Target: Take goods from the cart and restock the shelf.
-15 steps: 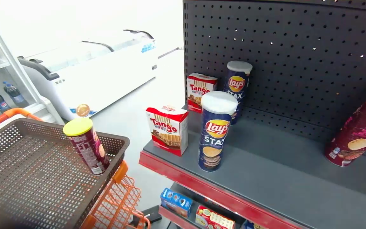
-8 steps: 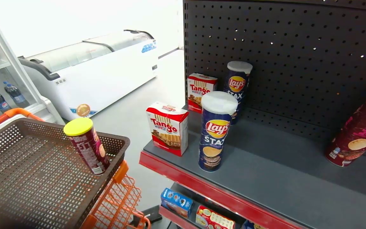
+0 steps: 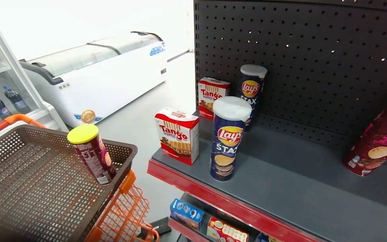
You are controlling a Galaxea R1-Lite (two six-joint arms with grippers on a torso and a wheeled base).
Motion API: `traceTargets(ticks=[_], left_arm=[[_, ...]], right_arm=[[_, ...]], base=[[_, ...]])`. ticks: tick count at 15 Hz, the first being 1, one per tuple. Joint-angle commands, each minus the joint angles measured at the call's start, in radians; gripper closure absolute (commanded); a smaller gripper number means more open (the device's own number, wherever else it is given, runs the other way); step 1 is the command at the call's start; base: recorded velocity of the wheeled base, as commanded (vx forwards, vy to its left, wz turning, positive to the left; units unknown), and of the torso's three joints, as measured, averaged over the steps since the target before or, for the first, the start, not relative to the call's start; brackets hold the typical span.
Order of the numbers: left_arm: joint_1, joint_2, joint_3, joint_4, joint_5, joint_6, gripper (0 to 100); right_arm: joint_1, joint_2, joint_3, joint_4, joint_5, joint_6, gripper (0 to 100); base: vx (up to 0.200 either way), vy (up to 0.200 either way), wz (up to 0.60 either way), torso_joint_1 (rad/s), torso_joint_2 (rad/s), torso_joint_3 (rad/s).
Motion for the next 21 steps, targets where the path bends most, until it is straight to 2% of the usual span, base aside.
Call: traceTargets(ticks=[1,2,3,4,5,7,10,12,13,14,15,16,19,21], left_arm=[[0.061,0.368,-0.142,-0.113,0.029,0.008,0],[0.109,0.438,-0.156,-0.129,0.03,0.027,0],[0.127,0.539,-0.165,-0.189,0.032,0.075,0],[0.118,0.605,-0.161,-0.235,0.033,0.092,0],[0.109,0.667,-0.157,-0.28,0.036,0.092,0],[0.106,0.811,-0.136,-0.445,0.041,0.078,0],[0.098,0.998,-0.082,-0.668,0.042,0.086,0],[0.089,1.102,-0.047,-0.797,0.072,0.084,0],[0.086,1.124,-0.044,-0.821,0.085,0.081,0],[0.072,1.168,-0.039,-0.878,0.134,0.075,0],[0.032,1.227,-0.044,-0.944,0.157,0.035,0],[0.011,1.263,-0.047,-0.998,0.16,0.017,0],[-0.012,1.345,-0.053,-1.048,0.217,0.017,0],[-0.012,1.379,-0.055,-1.097,0.226,0.018,0]], right_arm=[[0.0,0.0,0.0,0.0,0.0,0.0,0],[0.0,0.0,0.0,0.0,-0.001,0.0,0],[0.0,0.0,0.0,0.0,0.0,0.0,0],[0.0,0.0,0.0,0.0,0.0,0.0,0],[0.0,0.0,0.0,0.0,-0.001,0.0,0],[0.0,0.0,0.0,0.0,-0.001,0.0,0],[0.0,0.0,0.0,0.0,0.0,0.0,0],[0.0,0.0,0.0,0.0,0.0,0.0,0],[0.0,0.0,0.0,0.0,0.0,0.0,0],[0.0,0.0,0.0,0.0,0.0,0.0,0],[0.0,0.0,0.0,0.0,0.0,0.0,0],[0.0,0.0,0.0,0.0,0.0,0.0,0],[0.0,0.0,0.0,0.0,0.0,0.0,0],[0.0,0.0,0.0,0.0,-0.001,0.0,0]], base=[[0.0,0.0,0.0,0.0,0.0,0.0],[0.0,0.0,0.0,0.0,0.0,0.0],[0.0,0.0,0.0,0.0,0.0,0.0],[0.0,0.0,0.0,0.0,0.0,0.0],[0.0,0.0,0.0,0.0,0.0,0.0],[0.0,0.0,0.0,0.0,0.0,0.0],[0.0,0.0,0.0,0.0,0.0,0.0],[0.0,0.0,0.0,0.0,0.0,0.0],[0.0,0.0,0.0,0.0,0.0,0.0],[0.0,0.0,0.0,0.0,0.0,0.0],[0.0,0.0,0.0,0.0,0.0,0.0],[0.0,0.0,0.0,0.0,0.0,0.0],[0.0,0.0,0.0,0.0,0.0,0.0],[0.0,0.0,0.0,0.0,0.0,0.0]])
